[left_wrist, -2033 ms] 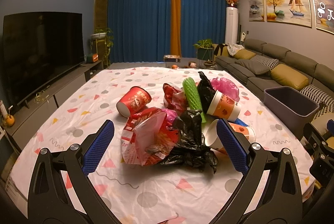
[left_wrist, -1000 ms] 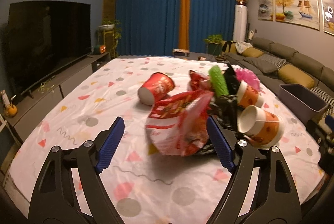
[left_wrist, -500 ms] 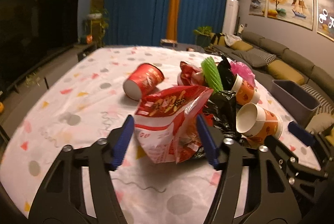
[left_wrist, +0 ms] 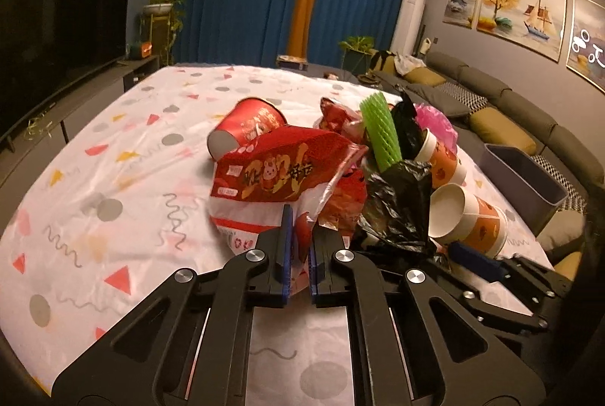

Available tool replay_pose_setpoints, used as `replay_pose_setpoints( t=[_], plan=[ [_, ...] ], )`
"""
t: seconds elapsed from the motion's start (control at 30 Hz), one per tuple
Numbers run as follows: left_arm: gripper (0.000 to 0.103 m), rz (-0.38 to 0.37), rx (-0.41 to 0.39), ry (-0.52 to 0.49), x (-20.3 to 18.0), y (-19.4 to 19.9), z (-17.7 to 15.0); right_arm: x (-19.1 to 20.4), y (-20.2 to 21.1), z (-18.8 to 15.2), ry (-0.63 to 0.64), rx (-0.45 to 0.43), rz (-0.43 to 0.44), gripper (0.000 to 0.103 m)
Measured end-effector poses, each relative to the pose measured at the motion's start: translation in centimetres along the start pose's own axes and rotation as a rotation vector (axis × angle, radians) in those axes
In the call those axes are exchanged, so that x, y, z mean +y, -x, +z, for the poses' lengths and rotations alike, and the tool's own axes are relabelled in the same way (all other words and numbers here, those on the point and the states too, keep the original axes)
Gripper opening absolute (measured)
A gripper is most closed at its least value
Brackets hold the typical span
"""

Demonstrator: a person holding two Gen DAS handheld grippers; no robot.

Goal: Collect trash
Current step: 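Grasp the red snack bag with the left tool while the right tool grasps the black plastic bag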

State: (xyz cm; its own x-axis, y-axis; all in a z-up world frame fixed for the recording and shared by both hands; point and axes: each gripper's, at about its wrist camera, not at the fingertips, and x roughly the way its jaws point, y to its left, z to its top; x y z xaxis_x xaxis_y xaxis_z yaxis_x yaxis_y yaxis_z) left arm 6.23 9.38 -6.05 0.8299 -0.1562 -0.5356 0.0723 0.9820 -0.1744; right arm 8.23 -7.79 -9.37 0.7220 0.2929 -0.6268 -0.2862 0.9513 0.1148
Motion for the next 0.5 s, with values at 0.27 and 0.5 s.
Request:
replay_pose_setpoints(
  t=[0.27,0.5],
  plan=[
    [0.006,-0.004,-0.031,0.021,0.7,1.4,0.3,0.3,-0.5,1.1,0.038,0.011,-0.039,0.065],
    [0.006,0.007,-0.036,0.026,1.2,2.2,0.2,0.5,-3.1,1.2,0.032,0.093,0.009,0.053]
  ],
)
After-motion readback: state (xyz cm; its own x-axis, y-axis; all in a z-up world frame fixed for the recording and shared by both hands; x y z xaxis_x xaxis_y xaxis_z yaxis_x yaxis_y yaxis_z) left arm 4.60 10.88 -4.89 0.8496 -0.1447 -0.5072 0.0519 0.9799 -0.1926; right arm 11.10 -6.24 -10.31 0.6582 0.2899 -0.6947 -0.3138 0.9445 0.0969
